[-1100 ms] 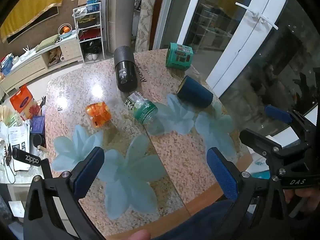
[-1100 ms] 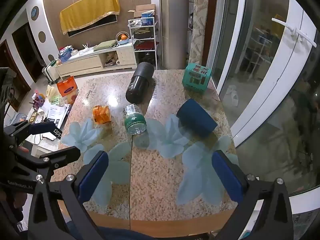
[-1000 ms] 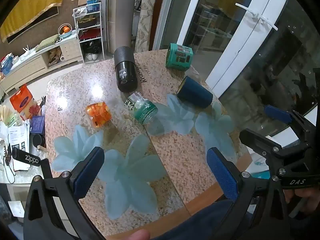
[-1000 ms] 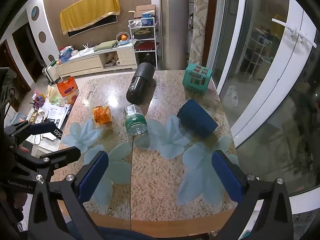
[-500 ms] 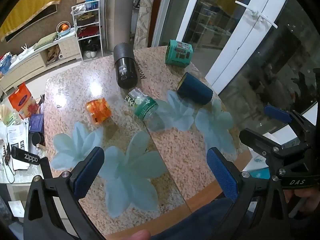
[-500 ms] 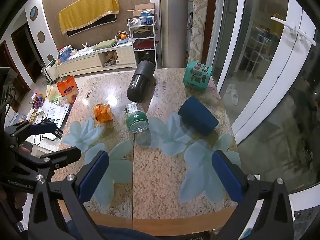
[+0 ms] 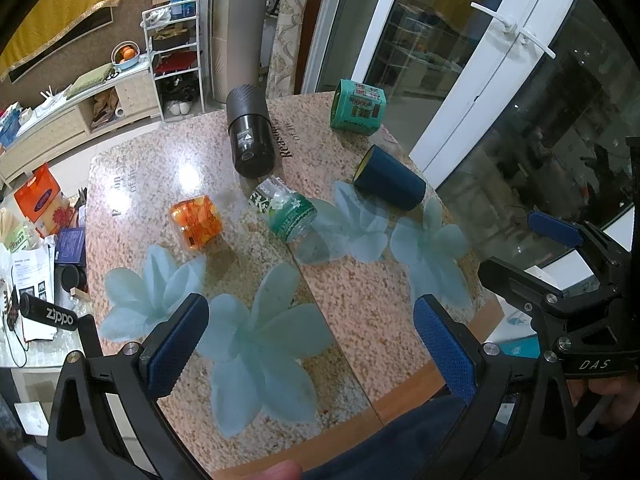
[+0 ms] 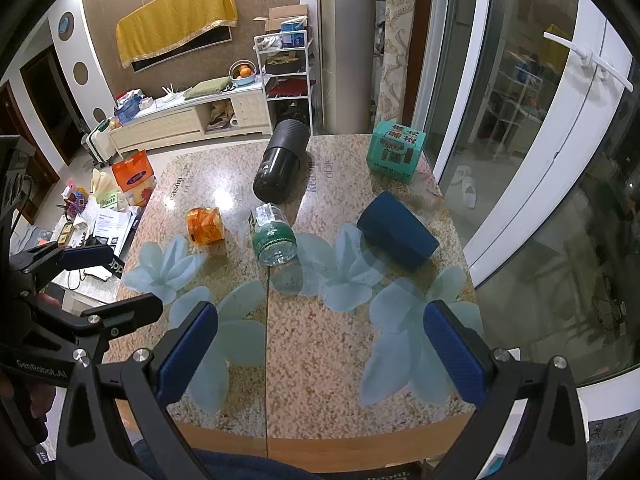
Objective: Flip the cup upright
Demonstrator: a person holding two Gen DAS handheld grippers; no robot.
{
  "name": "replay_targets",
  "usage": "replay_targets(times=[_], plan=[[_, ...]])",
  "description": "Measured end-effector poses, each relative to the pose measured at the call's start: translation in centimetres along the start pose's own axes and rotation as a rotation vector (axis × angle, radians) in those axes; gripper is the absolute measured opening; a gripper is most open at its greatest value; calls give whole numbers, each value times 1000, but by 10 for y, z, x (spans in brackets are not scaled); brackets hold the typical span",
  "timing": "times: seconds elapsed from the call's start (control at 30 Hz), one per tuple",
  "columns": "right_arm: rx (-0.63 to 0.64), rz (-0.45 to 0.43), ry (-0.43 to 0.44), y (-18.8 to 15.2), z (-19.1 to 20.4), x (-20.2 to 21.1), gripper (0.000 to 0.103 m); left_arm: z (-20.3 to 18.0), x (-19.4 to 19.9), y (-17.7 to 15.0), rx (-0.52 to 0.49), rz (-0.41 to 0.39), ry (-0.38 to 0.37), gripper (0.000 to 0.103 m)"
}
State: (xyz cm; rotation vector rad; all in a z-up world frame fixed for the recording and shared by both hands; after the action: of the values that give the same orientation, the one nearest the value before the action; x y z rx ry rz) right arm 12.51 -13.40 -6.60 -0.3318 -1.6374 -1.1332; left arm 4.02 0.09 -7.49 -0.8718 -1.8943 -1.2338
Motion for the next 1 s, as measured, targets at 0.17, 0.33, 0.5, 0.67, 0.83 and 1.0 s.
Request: replay_targets(times=[0.17, 0.33, 0.5, 0.67, 0.83, 1.0], plan=[[-3, 5, 4, -2, 3, -2, 103, 2, -2, 0, -1, 2, 3, 103], [-3, 17, 2, -3, 7, -6, 103, 8, -3, 0, 2, 10, -2, 103], [3, 32, -4, -4, 8, -10, 103, 11, -5, 0, 9, 13, -11, 103], [11, 61, -15, -5, 1, -15, 103, 15, -10, -1, 18, 26, -26, 103], [30, 83, -27, -3, -15, -19, 103, 17, -18, -1, 40, 47, -36, 103], [90, 112, -36, 1, -30, -30, 103, 19, -33, -6, 70, 87, -42, 103]])
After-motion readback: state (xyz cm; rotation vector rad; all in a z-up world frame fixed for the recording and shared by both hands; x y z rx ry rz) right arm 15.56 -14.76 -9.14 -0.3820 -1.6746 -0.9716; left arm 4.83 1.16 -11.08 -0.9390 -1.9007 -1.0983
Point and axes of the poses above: each gripper's, at about its wrist camera, not at the fingertips, and x roughly against the way its jaws point, z to its left, y to its top, the point moved 8 cm from there along -x, roughly the way its jaws point, and after that the axes turned 8 degrees about -y, right-handed, at the moved point
